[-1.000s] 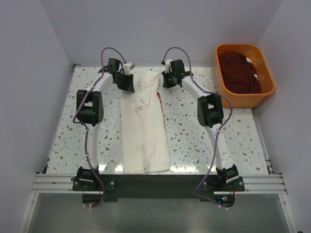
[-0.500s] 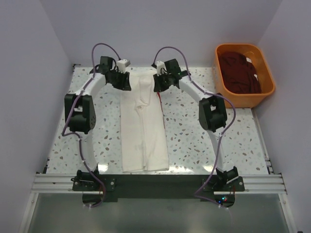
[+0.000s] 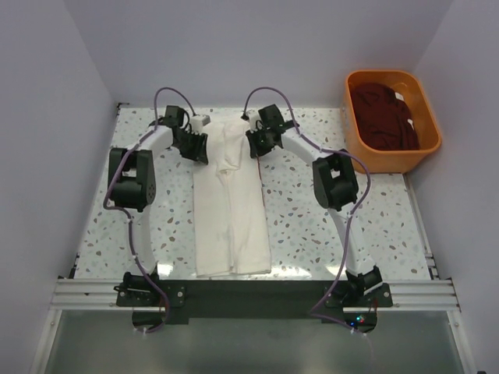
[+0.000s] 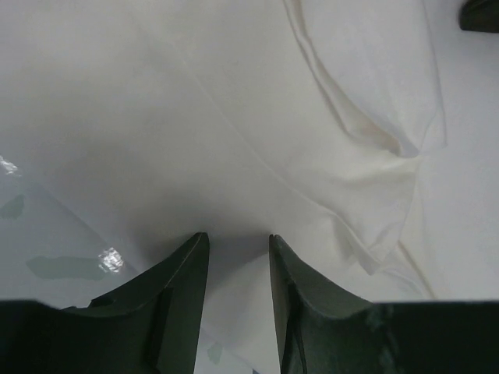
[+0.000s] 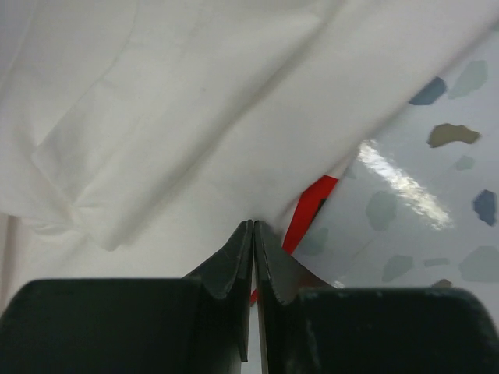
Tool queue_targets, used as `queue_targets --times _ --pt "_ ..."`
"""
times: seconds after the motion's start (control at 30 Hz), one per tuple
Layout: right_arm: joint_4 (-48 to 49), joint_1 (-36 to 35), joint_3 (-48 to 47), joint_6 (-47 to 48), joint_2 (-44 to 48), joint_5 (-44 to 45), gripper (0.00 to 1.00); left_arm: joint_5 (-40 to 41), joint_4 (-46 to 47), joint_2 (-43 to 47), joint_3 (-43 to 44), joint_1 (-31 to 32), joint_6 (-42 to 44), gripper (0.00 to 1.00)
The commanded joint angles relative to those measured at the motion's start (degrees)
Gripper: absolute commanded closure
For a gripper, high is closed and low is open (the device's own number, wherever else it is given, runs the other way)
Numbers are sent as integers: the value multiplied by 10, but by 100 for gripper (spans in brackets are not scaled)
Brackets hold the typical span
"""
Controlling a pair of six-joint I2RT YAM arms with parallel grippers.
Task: Fold and stack the t-shirts
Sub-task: Fold the tshirt
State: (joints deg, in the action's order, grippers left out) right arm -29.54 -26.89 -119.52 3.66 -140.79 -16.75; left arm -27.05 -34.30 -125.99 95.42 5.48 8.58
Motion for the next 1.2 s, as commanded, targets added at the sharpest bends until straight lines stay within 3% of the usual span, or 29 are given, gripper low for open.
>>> queue_targets --times 0.0,0.27,0.5,0.57,0.7,0.73,0.77,0.8,0.87,1.0,1.1,1.17 --pt "-7 9 -8 12 -11 99 92 36 -2 -30 35 -5 6 58" --pt "-72 23 -147 12 -107 166 92 26 -16 -121 167 -5 -3 59" --pt "-11 31 -167 16 -104 197 90 37 -14 -172 254 -6 9 57" --pt "-3 32 -158 19 -88 168 83 38 3 -160 253 -7 25 54" --pt "38 32 -113 17 -6 58 61 2 38 -63 222 -12 43 40" --pt "48 31 -100 20 42 42 51 -14 61 -37 210 -12 48 33" --pt "60 31 -71 23 67 18 47 -23 77 -8 174 -12 54 27" --pt "83 30 -55 28 95 10 40 -29 96 55 153 -12 56 14" --pt "98 31 -19 40 167 -12 33 -48 146 120 88 -12 71 0" --pt "106 30 37 99 262 -57 2 -63 216 289 -28 -12 75 0" --pt "83 30 104 158 341 -112 1 -59 253 381 -123 -12 84 0" --pt "2 30 136 223 371 -166 1 -102 175 418 -145 -12 172 0"
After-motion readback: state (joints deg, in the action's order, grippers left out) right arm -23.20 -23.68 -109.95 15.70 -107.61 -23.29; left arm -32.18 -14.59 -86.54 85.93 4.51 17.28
